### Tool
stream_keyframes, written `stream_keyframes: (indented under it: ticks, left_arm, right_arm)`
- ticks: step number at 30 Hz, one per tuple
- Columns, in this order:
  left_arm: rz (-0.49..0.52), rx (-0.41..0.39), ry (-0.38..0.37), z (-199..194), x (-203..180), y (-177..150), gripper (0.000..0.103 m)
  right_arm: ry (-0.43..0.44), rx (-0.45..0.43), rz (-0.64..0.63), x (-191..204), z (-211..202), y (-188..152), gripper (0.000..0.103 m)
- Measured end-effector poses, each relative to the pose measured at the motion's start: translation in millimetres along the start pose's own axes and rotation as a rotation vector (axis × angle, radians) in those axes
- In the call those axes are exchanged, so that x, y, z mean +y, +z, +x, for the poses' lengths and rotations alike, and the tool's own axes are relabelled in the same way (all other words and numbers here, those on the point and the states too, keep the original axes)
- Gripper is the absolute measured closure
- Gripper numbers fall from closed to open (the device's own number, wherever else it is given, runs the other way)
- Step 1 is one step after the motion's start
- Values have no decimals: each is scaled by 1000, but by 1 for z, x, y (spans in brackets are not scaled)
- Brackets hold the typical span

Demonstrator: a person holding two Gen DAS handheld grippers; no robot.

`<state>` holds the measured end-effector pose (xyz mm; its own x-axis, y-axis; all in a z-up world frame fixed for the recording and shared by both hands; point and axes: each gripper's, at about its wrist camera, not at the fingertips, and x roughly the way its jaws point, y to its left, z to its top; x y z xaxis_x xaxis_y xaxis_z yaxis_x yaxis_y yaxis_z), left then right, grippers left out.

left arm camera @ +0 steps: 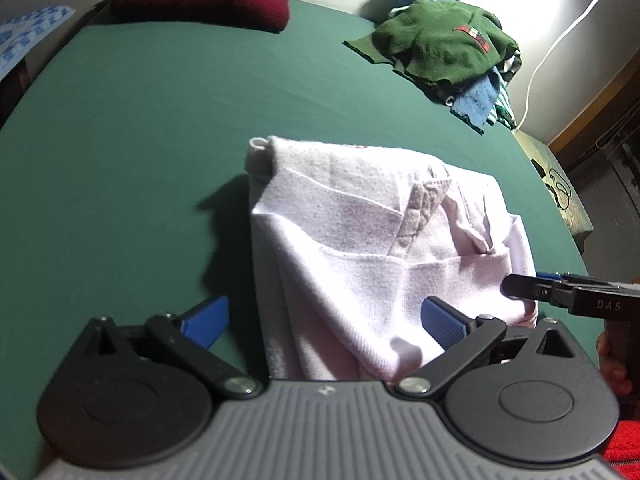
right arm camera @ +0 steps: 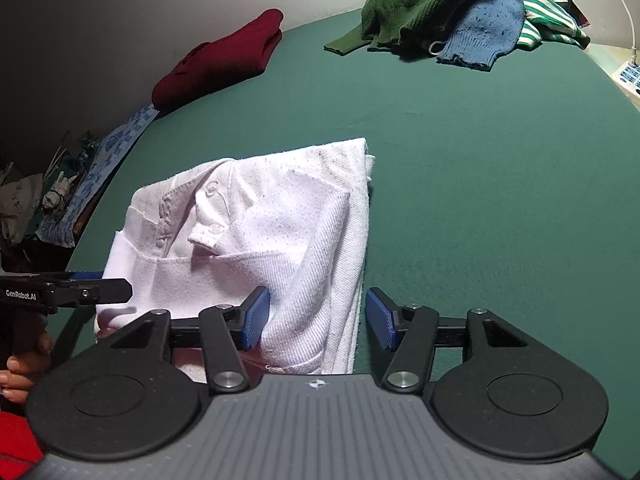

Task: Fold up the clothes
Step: 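Pinch the white shirt bundle edge with both grippers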

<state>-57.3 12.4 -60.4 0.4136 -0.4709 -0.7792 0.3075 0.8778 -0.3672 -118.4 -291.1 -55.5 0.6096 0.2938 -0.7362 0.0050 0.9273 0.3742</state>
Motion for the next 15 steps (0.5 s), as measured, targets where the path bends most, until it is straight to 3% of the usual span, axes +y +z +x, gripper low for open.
stream_keyframes:
  ticks: [10,15]
  left_arm:
    - [34,14,-53,6,-1,5,2]
    - [-6,4,-67,8,0,10,2]
  right_arm:
    - [-2,7,-12,3,2,2,45]
    - [-1,-4,-17,6,5,3,46]
